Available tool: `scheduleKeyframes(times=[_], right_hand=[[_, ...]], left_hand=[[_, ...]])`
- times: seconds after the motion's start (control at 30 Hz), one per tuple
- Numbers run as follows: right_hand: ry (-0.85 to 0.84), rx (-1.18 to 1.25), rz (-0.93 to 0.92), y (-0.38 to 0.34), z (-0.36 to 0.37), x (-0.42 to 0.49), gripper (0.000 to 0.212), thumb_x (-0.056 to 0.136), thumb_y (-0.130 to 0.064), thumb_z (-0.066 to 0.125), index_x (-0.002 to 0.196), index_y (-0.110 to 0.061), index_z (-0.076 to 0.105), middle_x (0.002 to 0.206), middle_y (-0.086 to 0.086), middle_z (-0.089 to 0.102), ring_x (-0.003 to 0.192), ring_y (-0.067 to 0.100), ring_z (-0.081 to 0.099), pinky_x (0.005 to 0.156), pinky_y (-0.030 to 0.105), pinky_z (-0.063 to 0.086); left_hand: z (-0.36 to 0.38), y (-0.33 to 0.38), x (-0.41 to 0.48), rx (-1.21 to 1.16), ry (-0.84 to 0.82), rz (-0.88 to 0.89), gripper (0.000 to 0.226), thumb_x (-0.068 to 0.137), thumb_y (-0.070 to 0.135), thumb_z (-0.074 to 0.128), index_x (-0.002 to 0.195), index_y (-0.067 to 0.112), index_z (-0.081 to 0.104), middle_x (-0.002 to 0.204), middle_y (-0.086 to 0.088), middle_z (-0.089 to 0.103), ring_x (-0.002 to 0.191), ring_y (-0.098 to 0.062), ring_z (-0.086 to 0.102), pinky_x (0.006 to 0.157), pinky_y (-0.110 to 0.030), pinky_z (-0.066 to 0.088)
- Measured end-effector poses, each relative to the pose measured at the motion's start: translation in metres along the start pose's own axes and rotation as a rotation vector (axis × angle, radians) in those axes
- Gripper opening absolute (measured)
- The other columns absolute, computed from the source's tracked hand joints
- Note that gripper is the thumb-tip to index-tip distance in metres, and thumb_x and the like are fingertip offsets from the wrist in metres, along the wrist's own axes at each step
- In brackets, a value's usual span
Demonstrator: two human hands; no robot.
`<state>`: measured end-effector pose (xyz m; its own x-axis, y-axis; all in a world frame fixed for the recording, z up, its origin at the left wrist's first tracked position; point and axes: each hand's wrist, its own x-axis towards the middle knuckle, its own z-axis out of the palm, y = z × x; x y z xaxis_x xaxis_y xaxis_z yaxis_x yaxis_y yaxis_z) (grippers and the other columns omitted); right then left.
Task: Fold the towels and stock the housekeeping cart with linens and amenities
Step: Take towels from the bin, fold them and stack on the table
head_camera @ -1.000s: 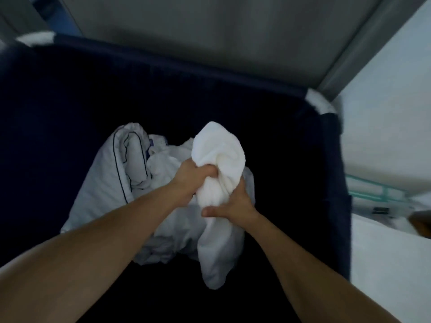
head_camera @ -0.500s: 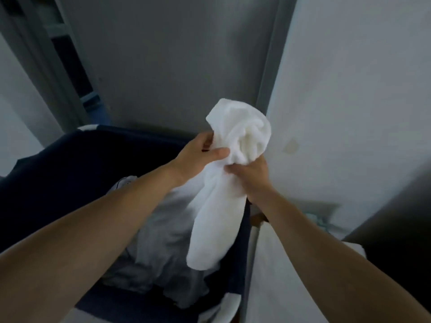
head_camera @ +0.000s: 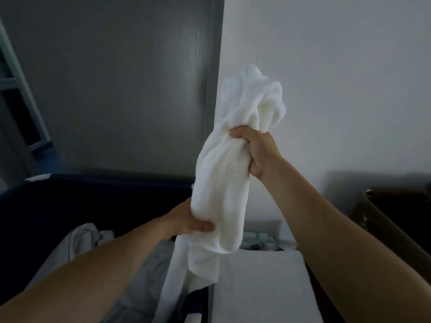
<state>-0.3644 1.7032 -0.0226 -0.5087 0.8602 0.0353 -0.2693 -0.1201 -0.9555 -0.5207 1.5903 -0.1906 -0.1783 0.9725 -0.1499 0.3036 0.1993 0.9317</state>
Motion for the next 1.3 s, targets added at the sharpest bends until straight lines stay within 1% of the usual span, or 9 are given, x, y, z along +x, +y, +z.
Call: scheduleKeyframes(times=[0.13, 0.3, 0.5, 0.6, 0.67, 0.83, 0.9, 1.03, 1.3], right_hand=[[0.083, 0.019, -0.032, -0.014, -0.013, -0.006, 0.055, 0.067, -0.007, 0.079, 0.12, -0.013, 0.063, 0.107, 0.009, 0.074, 0.095, 0.031, 0.072, 0.079, 0.052, 0.06], [0.166, 0.049, -0.185, -0.029, -0.04, -0.011, 0.053, 0.068, -0.002, 0.078, 0.118, -0.012, 0.063, 0.104, 0.01, 0.075, 0.089, 0.03, 0.074, 0.072, 0.048, 0.061], [0.341, -0.225, -0.281, -0.033, -0.106, -0.024, 0.06, 0.059, -0.004, 0.086, 0.113, -0.021, 0.065, 0.101, -0.002, 0.075, 0.091, 0.02, 0.073, 0.08, 0.045, 0.061], [0.43, -0.17, -0.353, -0.045, -0.132, -0.025, 0.058, 0.055, -0.008, 0.088, 0.104, -0.028, 0.065, 0.095, -0.008, 0.075, 0.086, 0.014, 0.073, 0.078, 0.042, 0.062], [0.459, -0.071, -0.421, -0.066, -0.146, -0.022, 0.061, 0.05, -0.012, 0.087, 0.105, -0.028, 0.064, 0.095, -0.008, 0.075, 0.086, 0.014, 0.073, 0.074, 0.039, 0.062], [0.422, 0.029, -0.536, -0.113, -0.184, -0.016, 0.054, 0.059, -0.003, 0.084, 0.099, -0.03, 0.06, 0.104, -0.001, 0.073, 0.096, 0.021, 0.072, 0.083, 0.048, 0.06], [0.424, 0.054, -0.56, -0.124, -0.197, -0.011, 0.053, 0.064, 0.001, 0.082, 0.103, -0.026, 0.059, 0.108, 0.003, 0.072, 0.099, 0.023, 0.071, 0.087, 0.05, 0.058], [0.398, 0.115, -0.544, -0.138, -0.223, -0.001, 0.055, 0.068, 0.0, 0.081, 0.114, -0.018, 0.056, 0.115, 0.006, 0.07, 0.103, 0.025, 0.069, 0.09, 0.048, 0.057], [0.377, 0.115, -0.492, -0.127, -0.264, 0.01, 0.055, 0.065, -0.001, 0.083, 0.109, -0.021, 0.058, 0.111, 0.004, 0.071, 0.1, 0.023, 0.07, 0.088, 0.047, 0.059]], left_hand=[[0.013, -0.013, -0.001, -0.068, 0.003, -0.051, 0.066, 0.06, 0.056, 0.089, 0.117, 0.046, 0.058, 0.104, 0.026, 0.07, 0.093, 0.004, 0.068, 0.065, -0.013, 0.054], [0.018, 0.008, 0.017, -0.23, 0.09, 0.005, 0.036, 0.08, 0.03, 0.08, 0.113, 0.024, 0.067, 0.099, 0.008, 0.076, 0.096, -0.016, 0.072, 0.073, -0.028, 0.059], [0.028, 0.116, 0.04, -0.299, 0.225, 0.29, 0.013, 0.088, 0.018, 0.07, 0.1, 0.016, 0.072, 0.095, -0.004, 0.075, 0.094, -0.025, 0.071, 0.071, -0.037, 0.061], [0.041, 0.18, 0.051, -0.377, 0.265, 0.37, 0.015, 0.075, 0.023, 0.069, 0.089, 0.017, 0.07, 0.076, 0.006, 0.074, 0.079, -0.015, 0.072, 0.061, -0.028, 0.058], [0.053, 0.216, 0.057, -0.415, 0.28, 0.42, 0.006, 0.081, 0.015, 0.069, 0.086, 0.018, 0.068, 0.068, 0.009, 0.073, 0.066, -0.006, 0.071, 0.052, -0.02, 0.053], [0.088, 0.281, 0.072, -0.505, 0.349, 0.519, 0.011, 0.087, 0.007, 0.067, 0.096, 0.011, 0.07, 0.078, 0.002, 0.075, 0.074, -0.014, 0.073, 0.06, -0.024, 0.056], [0.105, 0.295, 0.077, -0.573, 0.36, 0.544, 0.015, 0.083, 0.008, 0.067, 0.098, 0.008, 0.07, 0.083, -0.002, 0.074, 0.081, -0.021, 0.072, 0.065, -0.029, 0.058], [0.131, 0.311, 0.089, -0.611, 0.388, 0.556, 0.02, 0.068, 0.019, 0.066, 0.087, 0.015, 0.069, 0.075, 0.003, 0.073, 0.077, -0.017, 0.07, 0.064, -0.028, 0.055], [0.161, 0.3, 0.104, -0.478, 0.414, 0.519, 0.019, 0.071, 0.024, 0.066, 0.089, 0.018, 0.068, 0.076, 0.007, 0.074, 0.073, -0.011, 0.071, 0.063, -0.026, 0.056]])
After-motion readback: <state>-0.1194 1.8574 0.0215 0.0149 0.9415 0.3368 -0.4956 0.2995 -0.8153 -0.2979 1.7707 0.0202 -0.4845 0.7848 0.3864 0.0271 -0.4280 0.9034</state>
